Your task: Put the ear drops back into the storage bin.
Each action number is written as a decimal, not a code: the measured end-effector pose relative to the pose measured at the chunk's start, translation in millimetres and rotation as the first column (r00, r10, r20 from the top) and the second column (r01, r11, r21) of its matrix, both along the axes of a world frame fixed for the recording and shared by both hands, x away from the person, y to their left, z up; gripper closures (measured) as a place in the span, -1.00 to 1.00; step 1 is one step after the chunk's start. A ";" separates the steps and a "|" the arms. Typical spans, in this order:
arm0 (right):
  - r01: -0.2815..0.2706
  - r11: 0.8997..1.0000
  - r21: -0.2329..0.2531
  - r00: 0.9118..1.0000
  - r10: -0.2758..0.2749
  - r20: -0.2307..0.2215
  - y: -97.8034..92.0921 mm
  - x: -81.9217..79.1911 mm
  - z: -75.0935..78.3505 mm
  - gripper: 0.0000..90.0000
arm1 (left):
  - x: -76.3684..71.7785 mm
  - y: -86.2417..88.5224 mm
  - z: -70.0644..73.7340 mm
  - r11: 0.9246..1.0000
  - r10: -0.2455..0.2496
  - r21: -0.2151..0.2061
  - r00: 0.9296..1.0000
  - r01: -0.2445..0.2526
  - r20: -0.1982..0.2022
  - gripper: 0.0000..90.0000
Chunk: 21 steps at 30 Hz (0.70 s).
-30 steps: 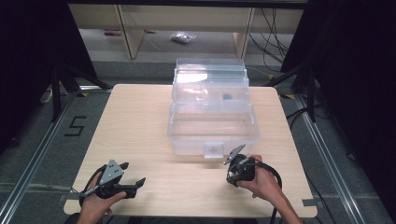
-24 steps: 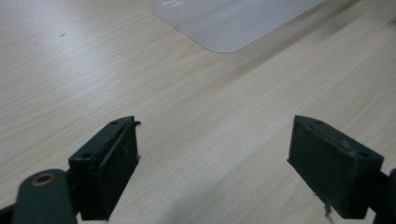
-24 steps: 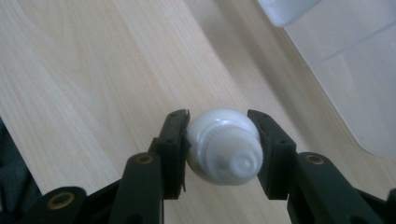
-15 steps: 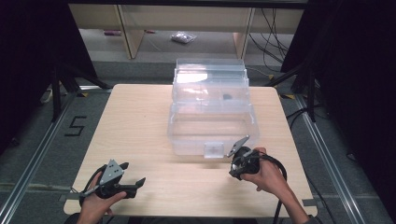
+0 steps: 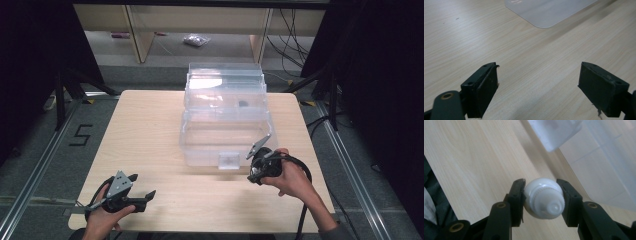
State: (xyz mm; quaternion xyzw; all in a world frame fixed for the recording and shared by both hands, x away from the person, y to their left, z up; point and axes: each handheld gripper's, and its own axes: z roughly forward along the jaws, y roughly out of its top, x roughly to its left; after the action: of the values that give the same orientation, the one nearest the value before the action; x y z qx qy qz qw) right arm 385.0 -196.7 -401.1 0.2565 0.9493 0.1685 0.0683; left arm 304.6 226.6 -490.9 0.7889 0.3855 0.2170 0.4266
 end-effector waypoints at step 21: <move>0.058 0.998 -0.004 0.998 -0.058 0.009 -9.6 28.2 54.1 0.34 | 0.2 -0.3 -0.3 1.000 0.003 -0.009 1.000 -0.003 0.000 -0.66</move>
State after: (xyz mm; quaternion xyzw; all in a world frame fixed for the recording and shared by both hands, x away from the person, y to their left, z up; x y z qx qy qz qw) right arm 413.3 -206.3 -347.0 0.2830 0.9415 0.1655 0.0778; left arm 304.8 226.3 -491.2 0.7863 0.3875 0.2162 0.4298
